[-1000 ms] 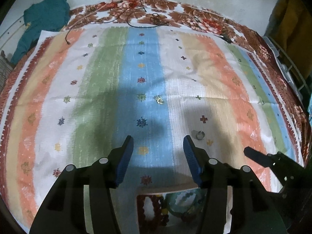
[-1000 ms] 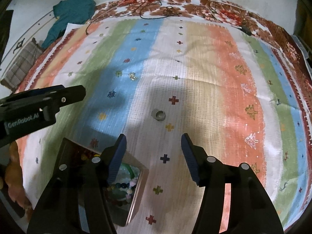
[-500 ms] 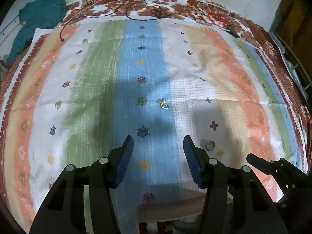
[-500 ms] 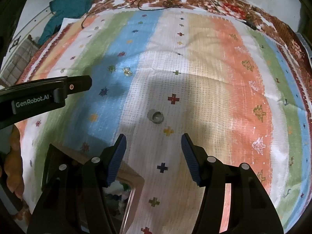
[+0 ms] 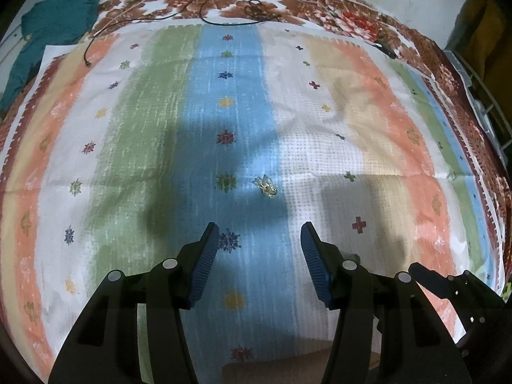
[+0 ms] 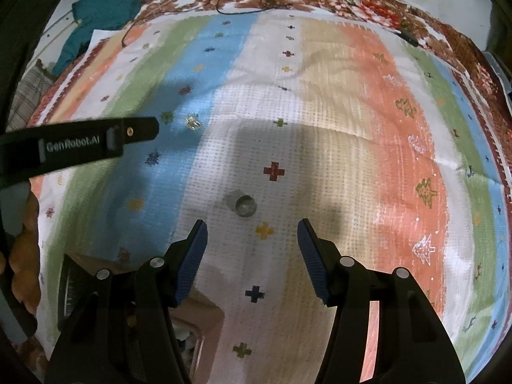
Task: Organize jewelry
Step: 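Move both tools toward the small gold ring and silver ring on the cloth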
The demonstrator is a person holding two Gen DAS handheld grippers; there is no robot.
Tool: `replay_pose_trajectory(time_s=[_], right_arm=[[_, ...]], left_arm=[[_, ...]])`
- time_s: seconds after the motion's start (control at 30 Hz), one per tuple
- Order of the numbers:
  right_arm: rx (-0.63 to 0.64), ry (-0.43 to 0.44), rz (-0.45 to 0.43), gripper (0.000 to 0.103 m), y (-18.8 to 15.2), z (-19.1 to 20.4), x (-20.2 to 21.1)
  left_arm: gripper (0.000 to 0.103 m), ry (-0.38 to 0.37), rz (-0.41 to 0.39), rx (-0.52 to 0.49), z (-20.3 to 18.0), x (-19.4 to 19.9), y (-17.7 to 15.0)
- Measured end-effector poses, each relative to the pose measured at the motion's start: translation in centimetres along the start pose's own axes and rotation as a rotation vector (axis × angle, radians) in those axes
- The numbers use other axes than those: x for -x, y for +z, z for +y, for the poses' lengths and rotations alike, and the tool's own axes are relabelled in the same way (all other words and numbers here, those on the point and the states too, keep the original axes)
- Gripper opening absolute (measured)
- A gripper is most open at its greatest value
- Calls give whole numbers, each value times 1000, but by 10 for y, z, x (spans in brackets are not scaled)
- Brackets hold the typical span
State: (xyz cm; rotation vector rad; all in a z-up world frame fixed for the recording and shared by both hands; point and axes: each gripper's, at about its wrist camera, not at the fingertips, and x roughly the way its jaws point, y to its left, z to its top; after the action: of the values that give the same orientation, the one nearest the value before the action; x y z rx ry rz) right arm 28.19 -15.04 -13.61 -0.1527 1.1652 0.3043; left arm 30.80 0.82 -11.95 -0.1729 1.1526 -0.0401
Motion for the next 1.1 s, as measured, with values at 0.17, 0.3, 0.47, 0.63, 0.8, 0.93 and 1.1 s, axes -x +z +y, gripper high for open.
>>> replay_pose_trajectory(time_s=[0.17,0.3,0.47,0.63,0.8,0.93,1.1], right_arm=[[8,-5,7,58,5,0,-8],[10,-10,14,58,8,-1,-15],[4,-9,30,58,12,-4,-25],[1,-5,46,58,15,-6,-35],[12,1,51,58,17,-4,-38],[27,4,62,53,17,0,-42],[34,2,80,48,17,1,-49]], left_arm=[[53,0,7,-17,-5,-5,6],[53,4,18,-10,-2,-15,11],[53,3,22,-8,-2,-23,19],[53,-4,50,-3,-1,-37,22],[51,-13,59,5,2,-47,25],[47,-27,68,-5,-3,-55,32],[42,-46,79,-22,-7,-63,37]])
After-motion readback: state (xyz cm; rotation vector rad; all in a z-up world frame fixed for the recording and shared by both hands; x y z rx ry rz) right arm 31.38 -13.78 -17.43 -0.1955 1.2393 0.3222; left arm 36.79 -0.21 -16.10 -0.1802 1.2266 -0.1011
